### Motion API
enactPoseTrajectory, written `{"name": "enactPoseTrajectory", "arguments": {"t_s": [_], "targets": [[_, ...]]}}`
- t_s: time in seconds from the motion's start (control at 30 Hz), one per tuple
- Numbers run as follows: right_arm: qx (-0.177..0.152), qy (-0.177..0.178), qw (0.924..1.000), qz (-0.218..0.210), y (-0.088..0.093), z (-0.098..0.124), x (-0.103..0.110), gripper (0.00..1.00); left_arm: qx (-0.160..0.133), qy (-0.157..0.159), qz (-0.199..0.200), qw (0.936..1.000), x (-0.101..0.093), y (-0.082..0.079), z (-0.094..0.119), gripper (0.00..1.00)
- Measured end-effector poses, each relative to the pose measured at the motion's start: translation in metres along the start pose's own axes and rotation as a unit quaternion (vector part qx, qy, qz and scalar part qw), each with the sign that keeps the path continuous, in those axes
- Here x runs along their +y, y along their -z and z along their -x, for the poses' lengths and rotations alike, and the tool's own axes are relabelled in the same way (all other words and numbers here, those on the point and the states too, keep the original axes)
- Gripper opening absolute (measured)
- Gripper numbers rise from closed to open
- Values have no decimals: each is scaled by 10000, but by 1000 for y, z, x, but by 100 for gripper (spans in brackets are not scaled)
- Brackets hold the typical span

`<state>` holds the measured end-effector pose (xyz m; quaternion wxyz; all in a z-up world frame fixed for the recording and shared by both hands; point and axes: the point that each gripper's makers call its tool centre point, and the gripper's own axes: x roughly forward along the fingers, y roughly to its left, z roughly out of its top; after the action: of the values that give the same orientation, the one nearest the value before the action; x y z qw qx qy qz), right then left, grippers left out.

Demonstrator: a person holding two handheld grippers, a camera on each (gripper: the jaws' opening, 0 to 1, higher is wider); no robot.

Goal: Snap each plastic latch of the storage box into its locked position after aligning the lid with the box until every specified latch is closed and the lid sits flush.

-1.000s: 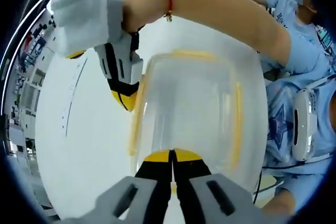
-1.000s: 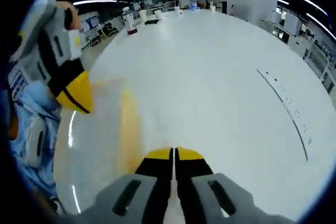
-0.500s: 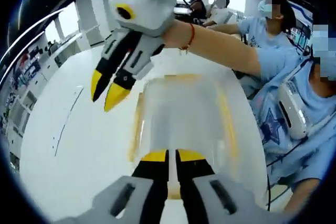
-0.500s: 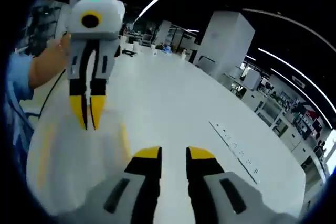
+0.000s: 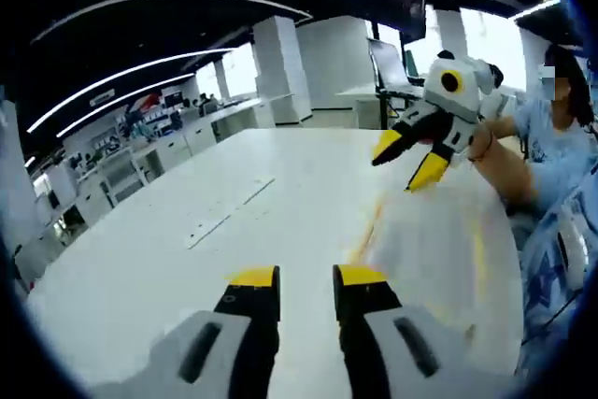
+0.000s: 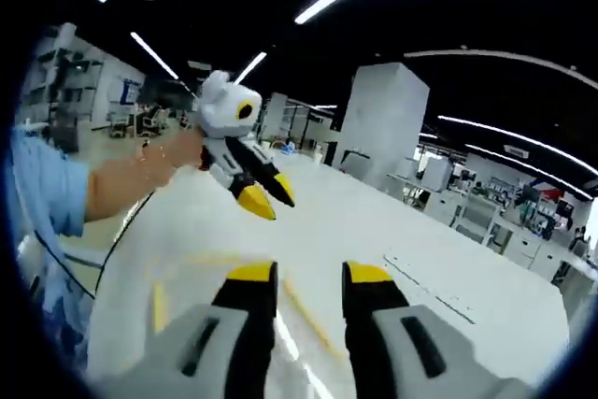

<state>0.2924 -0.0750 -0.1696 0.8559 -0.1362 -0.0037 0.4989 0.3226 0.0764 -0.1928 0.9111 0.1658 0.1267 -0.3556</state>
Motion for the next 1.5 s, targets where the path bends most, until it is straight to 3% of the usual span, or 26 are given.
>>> {"name": "enactPoseTrajectory", "arguments": {"t_s": [0.1, 0.23, 0.37, 0.43, 0.57, 0.77, 0.8, 0.83, 0.87, 1.0, 1.03, 1.07, 1.1, 1.13, 1.17, 1.2, 1.23, 1.3, 1.37, 1.43, 1.5], "targets": [[-213, 567, 9978, 257, -7, 27, -14, 29, -302, -414, -31, 9987, 13, -2, 18, 32], [-368, 938, 9945, 281, -8, 53, -24, 32, -810, -940, 120, 9922, 29, -6, 55, 35], [-737, 1180, 9898, -299, -6, 82, -33, 32, -1289, -1663, 481, 9764, 51, -3, 91, 38], [-771, 1440, 9864, -180, -3, 98, -39, 32, -1471, -1884, 636, 9689, 53, 3, 103, 41], [-697, 2181, 9734, 89, 11, 131, -51, 32, -1364, -2197, 588, 9642, 47, 25, 116, 41], [-702, 2808, 9569, 220, 25, 168, -55, 32, -1482, -2625, 381, 9527, 38, 34, 135, 44], [-752, 3025, 9499, 250, 26, 178, -57, 32, -1614, -2834, 381, 9446, 41, 33, 143, 44], [-768, 3143, 9459, 257, 27, 183, -59, 32, -1662, -2945, 371, 9403, 42, 33, 147, 44], [-755, 3414, 9365, 267, 32, 194, -63, 32, -1695, -3153, 340, 9331, 45, 35, 154, 45], [-384, 4529, 8897, 424, 61, 233, -80, 32, -1813, -3915, 355, 9014, 58, 52, 180, 45], [-300, 4675, 8826, 402, 67, 238, -84, 32, -1840, -4103, 377, 8924, 61, 58, 186, 45], [-263, 4736, 8795, 391, 70, 240, -85, 32, -1850, -4167, 385, 8892, 63, 59, 188, 45], [-156, 4900, 8709, 336, 82, 244, -88, 31, -1852, -4429, 373, 8764, 70, 69, 195, 45], [-191, 4883, 8719, 321, 88, 241, -89, 31, -1803, -4511, 376, 8733, 73, 76, 196, 45], [14, 4769, 8788, 170, 99, 238, -89, 31, -1716, -4510, 399, 8750, 75, 84, 195, 45], [161, 4643, 8854, -144, 107, 235, -86, 31, -1466, -4422, 531, 8833, 76, 96, 191, 45], [68, 4711, 8820, -33, 105, 238, -91, 31, -1323, -4358, 732, 8873, 77, 106, 189, 45], [147, 4686, 8831, -183, 111, 238, -91, 31, -1238, -4288, 999, 8893, 81, 116, 189, 45], [239, 4720, 8808, -282, 117, 241, -91, 31, -1335, -4254, 1018, 8893, 83, 115, 190, 45], [256, 4684, 8822, -405, 120, 240, -90, 31, -1540, -4107, 1142, 8914, 81, 111, 187, 46], [176, 4611, 8857, -506, 121, 239, -90, 31, -1532, -4024, 1177, 8949, 79, 111, 183, 46]]}}
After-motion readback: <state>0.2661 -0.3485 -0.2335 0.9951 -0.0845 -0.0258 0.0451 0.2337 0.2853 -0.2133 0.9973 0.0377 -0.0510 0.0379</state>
